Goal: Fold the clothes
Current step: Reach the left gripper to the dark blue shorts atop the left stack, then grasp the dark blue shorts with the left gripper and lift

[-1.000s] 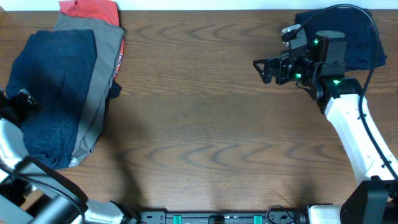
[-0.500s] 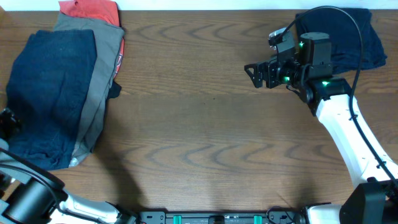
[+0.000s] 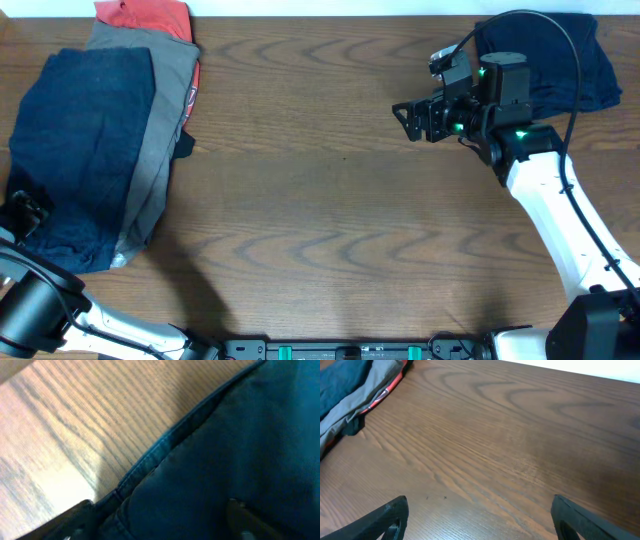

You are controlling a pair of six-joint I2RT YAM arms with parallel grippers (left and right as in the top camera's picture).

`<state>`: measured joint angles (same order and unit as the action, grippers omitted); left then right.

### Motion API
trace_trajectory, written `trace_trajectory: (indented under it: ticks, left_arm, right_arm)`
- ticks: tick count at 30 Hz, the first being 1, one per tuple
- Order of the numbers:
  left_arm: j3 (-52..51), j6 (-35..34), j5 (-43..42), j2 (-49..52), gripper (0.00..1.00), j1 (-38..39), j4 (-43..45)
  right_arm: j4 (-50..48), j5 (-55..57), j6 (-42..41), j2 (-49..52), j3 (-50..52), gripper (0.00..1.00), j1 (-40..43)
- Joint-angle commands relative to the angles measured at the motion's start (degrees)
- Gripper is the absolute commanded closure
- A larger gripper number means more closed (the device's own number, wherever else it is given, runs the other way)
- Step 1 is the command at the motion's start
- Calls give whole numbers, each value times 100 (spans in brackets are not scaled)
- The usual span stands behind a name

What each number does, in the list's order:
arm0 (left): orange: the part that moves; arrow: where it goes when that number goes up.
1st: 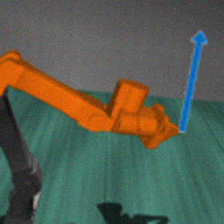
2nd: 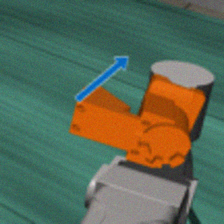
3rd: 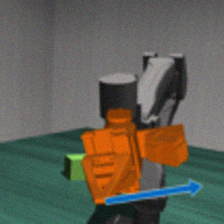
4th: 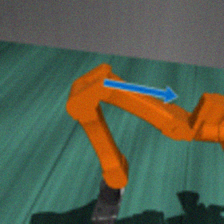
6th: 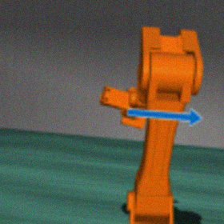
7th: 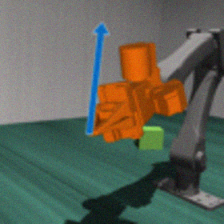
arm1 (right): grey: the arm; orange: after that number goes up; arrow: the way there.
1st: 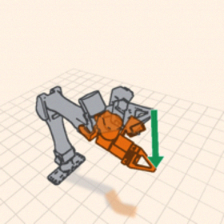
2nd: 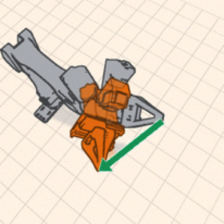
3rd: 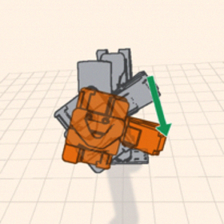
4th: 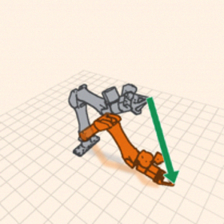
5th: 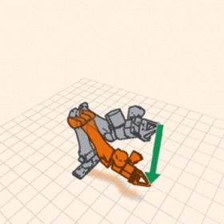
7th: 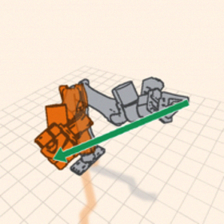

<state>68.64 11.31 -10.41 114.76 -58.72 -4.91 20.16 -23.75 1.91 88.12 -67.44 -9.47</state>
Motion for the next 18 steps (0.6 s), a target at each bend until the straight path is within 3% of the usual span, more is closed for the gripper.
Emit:
trace_trajectory:
  ticks: [1, 5, 9, 11, 14, 18]
  left_arm:
    - [109, -37, 31, 52, 37, -2, -87]
    - [109, -485, 31, 22, 58, -4, -79]
    - [109, -629, 9, -11, 73, -2, -98]
    - [109, -629, -76, -46, 92, -4, -103]
    - [109, -662, -433, -214, 94, 9, -52]
    - [109, -1445, -706, -667, 94, 155, 348]
  right_arm:
    - [-35, -2, 48, 31, -114, 12, -136]
    - [-87, 0, 48, 31, -114, 13, -144]
    - [-116, -2, 48, 31, -114, 14, -142]
    - [-111, -2, 48, 31, -114, 15, -144]
    - [-136, -2, 48, 31, -114, 16, -142]
    - [-188, -2, 46, 31, -114, 16, -144]
